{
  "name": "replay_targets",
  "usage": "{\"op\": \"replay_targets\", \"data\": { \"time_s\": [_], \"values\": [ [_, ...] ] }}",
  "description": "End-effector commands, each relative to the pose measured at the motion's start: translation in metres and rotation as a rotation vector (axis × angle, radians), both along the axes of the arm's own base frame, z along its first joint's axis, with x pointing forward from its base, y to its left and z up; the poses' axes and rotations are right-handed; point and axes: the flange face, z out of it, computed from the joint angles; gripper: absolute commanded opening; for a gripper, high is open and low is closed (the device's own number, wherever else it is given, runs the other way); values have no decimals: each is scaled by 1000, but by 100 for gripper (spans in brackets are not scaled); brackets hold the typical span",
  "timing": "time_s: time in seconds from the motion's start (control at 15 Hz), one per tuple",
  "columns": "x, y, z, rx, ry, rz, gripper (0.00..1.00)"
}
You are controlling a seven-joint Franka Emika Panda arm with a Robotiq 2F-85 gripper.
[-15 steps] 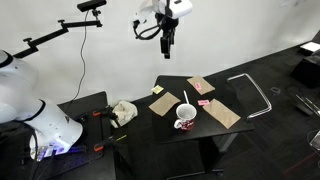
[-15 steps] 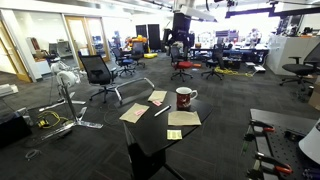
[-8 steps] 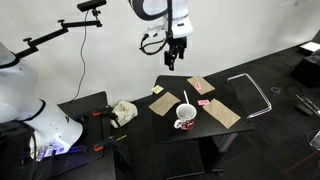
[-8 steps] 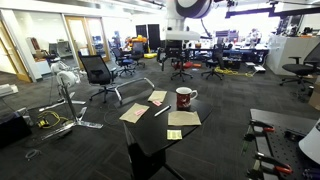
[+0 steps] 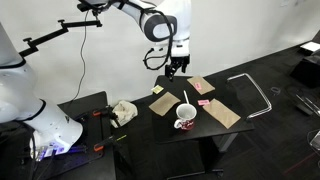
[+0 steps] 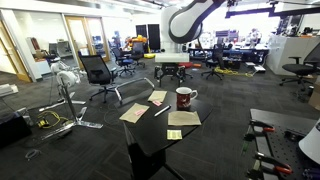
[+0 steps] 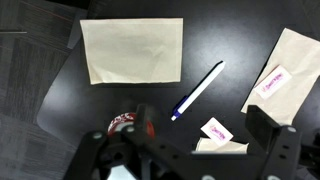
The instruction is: Place the pen on the table into the mug
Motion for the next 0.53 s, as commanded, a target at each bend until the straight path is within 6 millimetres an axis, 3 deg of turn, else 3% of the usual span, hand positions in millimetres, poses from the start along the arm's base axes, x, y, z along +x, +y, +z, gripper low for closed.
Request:
{"op": "replay_targets", "data": {
  "time_s": [0.0,0.13,0.47],
  "values": [
    [2,0,-8,-1,4,-11,100],
    [5,1,-20,-2,11,-11,100],
    [12,-8,-23,9,6,-74,100]
  ]
}}
